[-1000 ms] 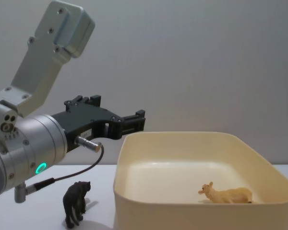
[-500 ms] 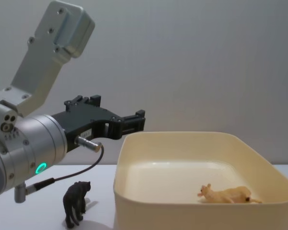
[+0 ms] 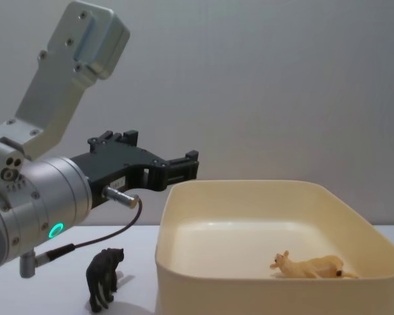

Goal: Pick up the toy alternately with two hands and place it into the central storage box.

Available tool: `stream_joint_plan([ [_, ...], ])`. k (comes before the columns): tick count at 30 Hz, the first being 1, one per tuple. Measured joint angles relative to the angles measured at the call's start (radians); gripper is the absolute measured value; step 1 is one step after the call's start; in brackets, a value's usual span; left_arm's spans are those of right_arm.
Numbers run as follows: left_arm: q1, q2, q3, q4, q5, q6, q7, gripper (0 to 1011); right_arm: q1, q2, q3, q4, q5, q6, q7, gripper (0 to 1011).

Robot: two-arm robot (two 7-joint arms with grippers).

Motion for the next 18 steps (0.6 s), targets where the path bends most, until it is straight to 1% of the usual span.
stream_joint_plan([
  [3, 0.0, 0.0, 0.0, 0.0, 0.0, 0.0, 0.0, 1002, 0.012, -0.008, -0.007, 0.015, -0.003, 0.004, 0.006, 1001],
  [7, 0.0, 0.0, 0.0, 0.0, 0.0, 0.0, 0.0, 1002, 0.029, -0.02, -0.016, 0.039, -0.008, 0.008, 0.016, 910],
  [8, 0.0, 0.0, 0.0, 0.0, 0.0, 0.0, 0.0, 1002, 0.031, -0.022, -0.017, 0.042, -0.009, 0.009, 0.017, 901],
  [9, 0.0, 0.0, 0.0, 0.0, 0.0, 0.0, 0.0, 1002, 0.033, -0.024, -0.018, 0.045, -0.009, 0.01, 0.018, 878],
  [10, 0.0, 0.0, 0.0, 0.0, 0.0, 0.0, 0.0, 1002, 0.037, -0.026, -0.021, 0.05, -0.011, 0.011, 0.021, 831],
  [12, 0.0, 0.0, 0.0, 0.0, 0.0, 0.0, 0.0, 1002, 0.041, -0.029, -0.022, 0.055, -0.012, 0.012, 0.023, 794],
  [15, 0.0, 0.0, 0.0, 0.0, 0.0, 0.0, 0.0, 1002, 0.047, -0.032, -0.025, 0.063, -0.014, 0.014, 0.026, 704],
  [17, 0.0, 0.0, 0.0, 0.0, 0.0, 0.0, 0.0, 1002, 0.051, -0.035, -0.027, 0.068, -0.015, 0.014, 0.028, 623],
  [18, 0.0, 0.0, 0.0, 0.0, 0.0, 0.0, 0.0, 1002, 0.051, -0.036, -0.028, 0.069, -0.015, 0.014, 0.029, 601],
])
